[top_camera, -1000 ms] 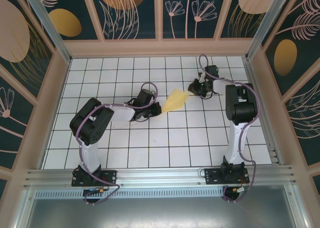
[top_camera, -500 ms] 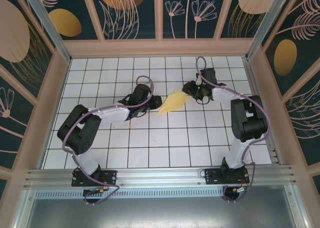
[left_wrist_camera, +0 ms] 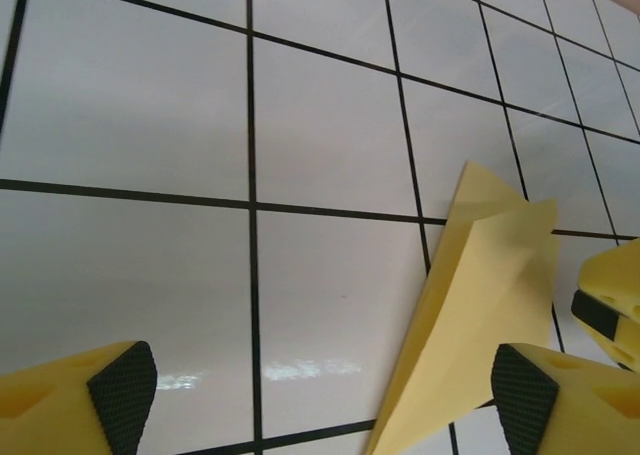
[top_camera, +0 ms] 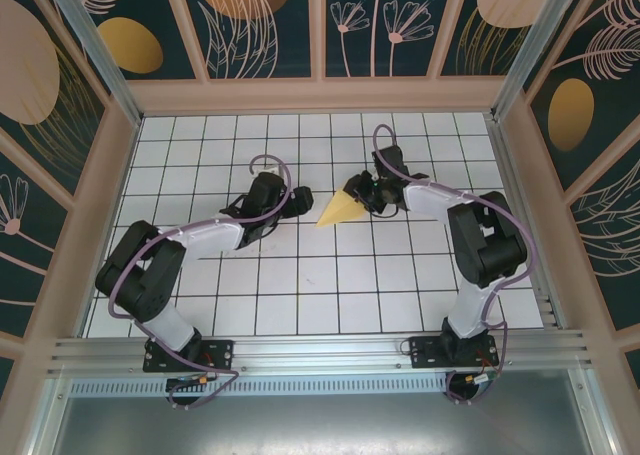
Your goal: Fold a paper plane with a square sheet of paper (pick it up from the middle)
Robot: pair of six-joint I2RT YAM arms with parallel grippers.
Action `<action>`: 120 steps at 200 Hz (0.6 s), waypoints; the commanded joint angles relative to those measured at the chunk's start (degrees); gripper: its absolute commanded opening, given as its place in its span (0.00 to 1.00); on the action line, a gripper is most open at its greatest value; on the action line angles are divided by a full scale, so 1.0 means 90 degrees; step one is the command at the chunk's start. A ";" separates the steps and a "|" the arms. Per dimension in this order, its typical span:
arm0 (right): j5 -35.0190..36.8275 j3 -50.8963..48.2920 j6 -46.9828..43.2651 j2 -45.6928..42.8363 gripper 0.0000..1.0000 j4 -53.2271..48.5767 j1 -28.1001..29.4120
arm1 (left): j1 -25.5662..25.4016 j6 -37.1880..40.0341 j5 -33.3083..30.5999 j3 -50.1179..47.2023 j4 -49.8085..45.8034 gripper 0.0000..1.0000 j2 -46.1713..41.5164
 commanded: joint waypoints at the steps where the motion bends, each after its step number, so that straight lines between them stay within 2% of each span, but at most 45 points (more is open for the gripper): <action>1: 0.0529 0.0239 0.0551 0.0245 0.43 -0.0412 0.0024 | 0.0110 0.0180 -0.0365 -0.0073 -0.0012 0.93 -0.0279; 29: 0.0640 0.0330 0.0602 0.0405 0.43 -0.0450 0.0028 | 0.0180 0.0234 -0.0244 -0.0165 0.0083 0.99 -0.0379; 120: 0.0430 0.0569 0.0457 0.0848 0.38 -0.0072 0.0009 | 0.0292 0.0258 0.0756 -0.0178 0.0428 0.99 -0.0177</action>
